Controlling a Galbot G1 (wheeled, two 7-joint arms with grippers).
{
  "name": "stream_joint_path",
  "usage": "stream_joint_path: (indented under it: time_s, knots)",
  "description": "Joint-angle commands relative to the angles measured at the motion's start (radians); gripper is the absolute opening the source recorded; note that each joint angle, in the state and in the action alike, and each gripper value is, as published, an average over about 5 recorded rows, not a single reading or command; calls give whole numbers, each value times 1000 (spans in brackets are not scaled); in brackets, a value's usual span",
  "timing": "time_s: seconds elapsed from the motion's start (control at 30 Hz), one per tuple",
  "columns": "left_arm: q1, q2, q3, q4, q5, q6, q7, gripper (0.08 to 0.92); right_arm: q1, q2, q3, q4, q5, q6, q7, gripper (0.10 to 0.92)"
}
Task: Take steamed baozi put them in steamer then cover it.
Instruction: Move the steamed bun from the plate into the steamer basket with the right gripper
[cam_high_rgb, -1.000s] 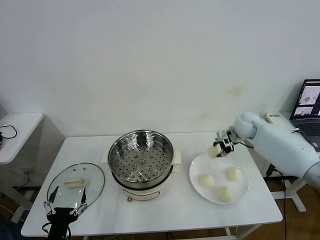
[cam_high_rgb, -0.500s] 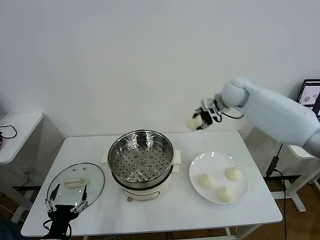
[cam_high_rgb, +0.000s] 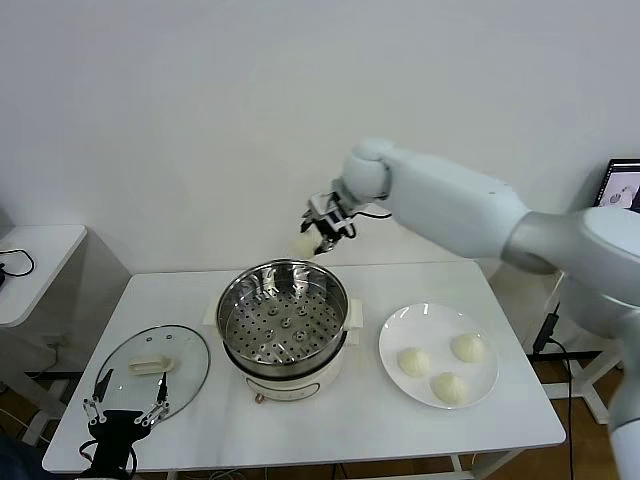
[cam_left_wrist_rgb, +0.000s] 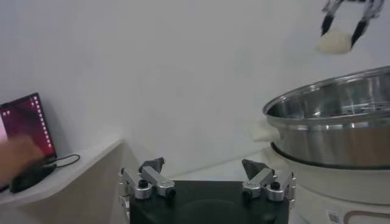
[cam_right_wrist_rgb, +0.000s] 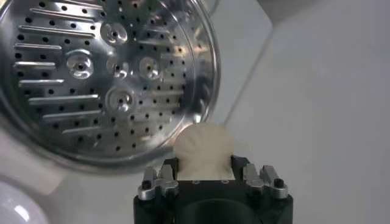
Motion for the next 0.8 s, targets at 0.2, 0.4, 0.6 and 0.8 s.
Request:
stream_joint_path:
  time_s: [0.2,0.4,0.6,0.8]
  knots:
    - [-1,-16,1,0,9,-3,1,823,-74,178,-92,-108,-202,261,23,551]
    - [-2,-21,1,1,13,-4,1,823,-102,199,-77,-159,-303,342,51,556]
    - [1,-22,-5,-1,14,-6,1,823,-130,224,-55,-222,-391,411,76,559]
    - [1,-21,-6,-2,14,-7,0,823,-137,241,-45,-256,-427,444,86,560]
